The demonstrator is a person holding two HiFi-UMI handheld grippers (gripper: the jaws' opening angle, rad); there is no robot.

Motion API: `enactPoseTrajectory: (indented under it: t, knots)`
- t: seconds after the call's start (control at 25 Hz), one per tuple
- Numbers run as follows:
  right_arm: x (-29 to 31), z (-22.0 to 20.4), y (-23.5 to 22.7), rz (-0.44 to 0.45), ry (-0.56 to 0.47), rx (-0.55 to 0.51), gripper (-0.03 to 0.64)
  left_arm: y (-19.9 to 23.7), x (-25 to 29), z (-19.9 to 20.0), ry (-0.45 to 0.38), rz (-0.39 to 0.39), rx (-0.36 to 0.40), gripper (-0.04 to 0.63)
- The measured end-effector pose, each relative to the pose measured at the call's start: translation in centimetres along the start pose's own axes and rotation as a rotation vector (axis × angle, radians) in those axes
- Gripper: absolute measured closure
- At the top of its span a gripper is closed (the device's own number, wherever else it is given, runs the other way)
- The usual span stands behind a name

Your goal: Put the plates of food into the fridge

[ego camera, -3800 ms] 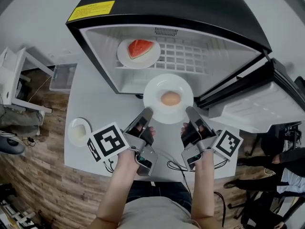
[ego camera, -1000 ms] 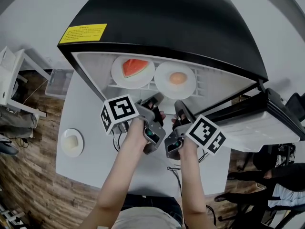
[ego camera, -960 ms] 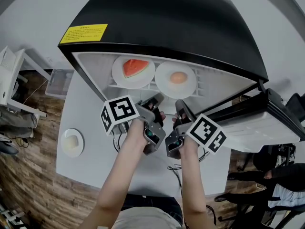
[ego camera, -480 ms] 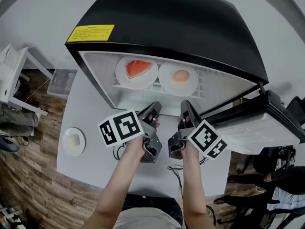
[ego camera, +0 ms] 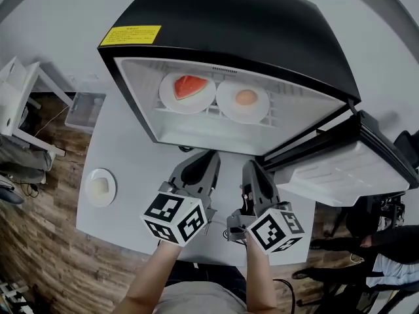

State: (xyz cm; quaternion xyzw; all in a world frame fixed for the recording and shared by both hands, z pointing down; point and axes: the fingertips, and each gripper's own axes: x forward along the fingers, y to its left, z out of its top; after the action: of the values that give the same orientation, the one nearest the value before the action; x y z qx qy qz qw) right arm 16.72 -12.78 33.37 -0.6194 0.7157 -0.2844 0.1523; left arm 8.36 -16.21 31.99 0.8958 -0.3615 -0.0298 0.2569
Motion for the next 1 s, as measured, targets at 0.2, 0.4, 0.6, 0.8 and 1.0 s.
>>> enactPoseTrajectory:
  t: [0.2,0.4,0.6,0.8,1.0]
  knots:
    - [-2.5,-0.4,0.9,0.013,-0.026,-0.078,0.602,-1.9,-3.0,-0.8,-0.033,0.021,0.117,0.578]
    - [-3.8,-0.9,2.2,0.051,-0.024,-0.096,0.602,-3.2,-5.4,-1.4,-0.065,0.043,0.134,0.578]
    - [-4.5,-1.8,3.4,0.091,-0.005,-0.109,0.603,-3.4,-7.2,-1.0,-0.098,0.096,0.171,0.588]
    - [-4.8,-3.4,4.6,0.145,0.038,-0.124,0.603,-2.1,-10.0,-0.8,-0.127,0.185,0.179,0.586]
    - [-4.0,-6.4,6.5,0.219,0.11,-0.106,0.602,1.8,-14.9,-2.3,-0.119,0.337,0.127,0.586]
